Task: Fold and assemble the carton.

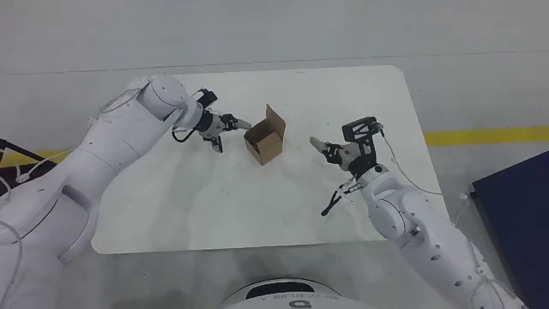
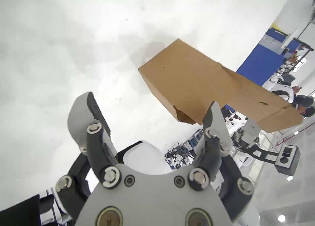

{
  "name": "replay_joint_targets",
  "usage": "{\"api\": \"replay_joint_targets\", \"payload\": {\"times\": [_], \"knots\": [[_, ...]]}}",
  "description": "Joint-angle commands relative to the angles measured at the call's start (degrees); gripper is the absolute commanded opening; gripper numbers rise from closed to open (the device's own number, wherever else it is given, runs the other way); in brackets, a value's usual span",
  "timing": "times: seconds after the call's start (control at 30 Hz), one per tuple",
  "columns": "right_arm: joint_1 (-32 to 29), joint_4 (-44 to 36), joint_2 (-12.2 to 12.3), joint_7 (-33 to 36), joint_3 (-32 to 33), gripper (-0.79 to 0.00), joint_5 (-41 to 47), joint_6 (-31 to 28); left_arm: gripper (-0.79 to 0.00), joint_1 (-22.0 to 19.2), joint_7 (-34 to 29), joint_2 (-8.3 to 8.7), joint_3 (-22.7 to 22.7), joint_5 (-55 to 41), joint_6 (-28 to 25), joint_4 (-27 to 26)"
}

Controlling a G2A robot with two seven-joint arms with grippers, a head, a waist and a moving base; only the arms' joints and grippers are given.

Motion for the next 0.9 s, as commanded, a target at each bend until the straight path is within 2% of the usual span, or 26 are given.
{"api": "replay_joint_targets", "payload": {"times": [0.0, 0.13, 0.2, 0.3, 0.4, 0.67, 0.77, 0.87], "knots": [[-1.5, -0.7, 0.1, -0.3, 1.5, 0.0, 0.0, -0.3, -0.215, -0.3, -1.9, -1.45, 0.8, -0.2, -0.1, 1.7], [-3.9, -1.8, 0.2, -1.0, 3.8, 0.0, 0.5, -0.8, -0.175, -0.5, -6.5, -3.98, 1.0, -3.4, 0.3, 4.7], [-4.8, -2.1, 0.2, -1.2, 4.7, 0.0, 0.7, -1.2, -0.08, -0.5, -7.7, -4.94, 0.4, -5.9, 0.4, 5.9], [-5.6, -2.3, 0.1, -1.6, 5.6, 0.0, 1.0, -1.8, -0.006, -0.2, -10.1, -6.0, 0.0, -8.0, 0.5, 7.0], [-6.0, -2.4, 0.0, -1.7, 6.0, 0.0, 1.1, -2.5, 0.0, -0.3, -11.1, -6.67, 0.2, -7.4, 0.4, 7.6], [-6.2, -2.2, -0.5, -1.9, 6.4, 0.0, 0.9, -4.0, 0.0, -1.1, -9.1, -7.34, -0.7, -4.3, -3.8, 8.0], [-6.4, -2.1, -0.6, -1.9, 6.6, 0.0, 0.8, -4.1, 0.0, -1.4, -10.7, -6.99, -1.6, -3.8, -5.9, 8.4], [-6.9, -2.2, -0.8, -2.1, 6.9, 0.0, 0.8, -4.1, 0.0, -1.5, -9.9, -5.91, -3.2, -2.7, -9.3, 10.1]]}}
